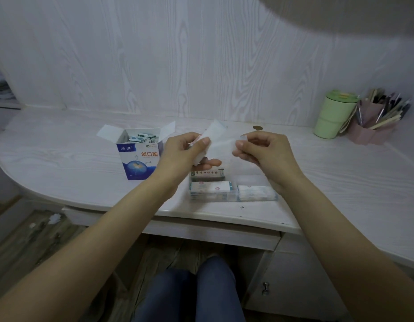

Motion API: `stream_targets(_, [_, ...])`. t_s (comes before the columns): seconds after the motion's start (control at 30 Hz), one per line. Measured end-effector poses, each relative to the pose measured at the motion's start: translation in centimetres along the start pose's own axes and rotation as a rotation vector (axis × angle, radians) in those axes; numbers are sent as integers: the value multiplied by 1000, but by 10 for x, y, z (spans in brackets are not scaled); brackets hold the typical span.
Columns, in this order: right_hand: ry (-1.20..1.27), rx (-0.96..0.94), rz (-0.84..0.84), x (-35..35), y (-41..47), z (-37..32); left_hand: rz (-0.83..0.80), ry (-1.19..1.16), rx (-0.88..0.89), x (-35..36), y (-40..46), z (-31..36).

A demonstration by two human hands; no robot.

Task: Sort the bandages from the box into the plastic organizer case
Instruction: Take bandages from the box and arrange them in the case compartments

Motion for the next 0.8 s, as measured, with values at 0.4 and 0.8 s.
stream_targets(0.4, [-409,1,-44,27,22,23,132,106,66,-41,7,5])
stream_targets(0.8, [-744,-101,-62,51,24,31,90,112,35,-42,12,-2])
Point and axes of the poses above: each hand's wrist, its own y-axis towards the middle knuckle, its own x-axis out of the palm, z = x × y, the point moved 4 cm from there along y, towards the middle knuckle, and after that the axes turned 8 degrees about -y, right-handed, at the moved point
